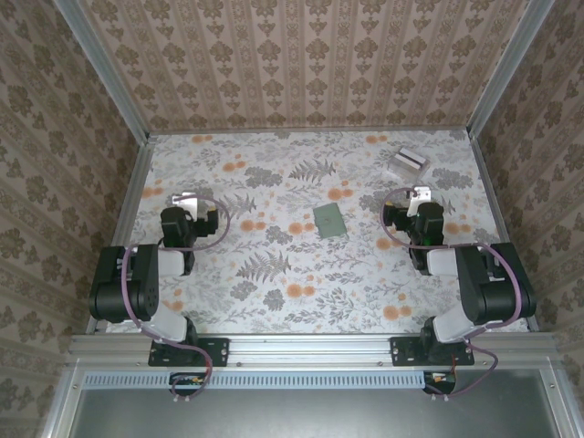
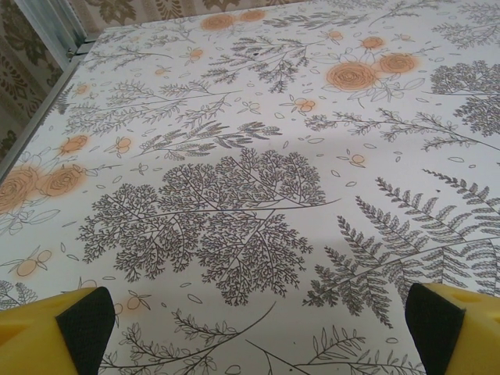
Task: Put the credit cards into the card holder
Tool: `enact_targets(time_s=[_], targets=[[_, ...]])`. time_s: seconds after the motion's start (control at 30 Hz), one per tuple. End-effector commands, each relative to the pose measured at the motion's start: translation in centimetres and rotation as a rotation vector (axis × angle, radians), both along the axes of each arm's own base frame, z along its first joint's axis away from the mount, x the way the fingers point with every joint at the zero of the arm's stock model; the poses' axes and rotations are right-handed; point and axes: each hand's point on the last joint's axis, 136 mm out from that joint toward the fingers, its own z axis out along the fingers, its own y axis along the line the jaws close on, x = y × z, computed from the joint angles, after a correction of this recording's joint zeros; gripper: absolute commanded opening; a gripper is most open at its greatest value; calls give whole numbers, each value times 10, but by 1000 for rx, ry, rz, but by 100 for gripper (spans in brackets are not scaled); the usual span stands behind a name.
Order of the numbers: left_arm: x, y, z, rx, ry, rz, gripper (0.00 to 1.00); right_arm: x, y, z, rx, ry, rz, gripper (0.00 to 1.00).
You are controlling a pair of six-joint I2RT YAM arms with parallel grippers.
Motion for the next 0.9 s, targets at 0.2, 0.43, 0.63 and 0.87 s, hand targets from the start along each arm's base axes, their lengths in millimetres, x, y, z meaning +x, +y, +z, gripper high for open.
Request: enact_targets(time_s=[0.2,0.43,0.63,0.87], targets=[[-25,-29,112,-87,-92,-65,100,-16,3,97,267,-30,-88,100],[-74,-6,109,-531,203,316,100,-71,9,33,513,417,-247,100],[-95,-98,112,-559,313,-114,100,-66,87,11,455,604,96,84],[-127,-174,97,-470,439,-426,100,-48,154,-28,424,758,280,75]])
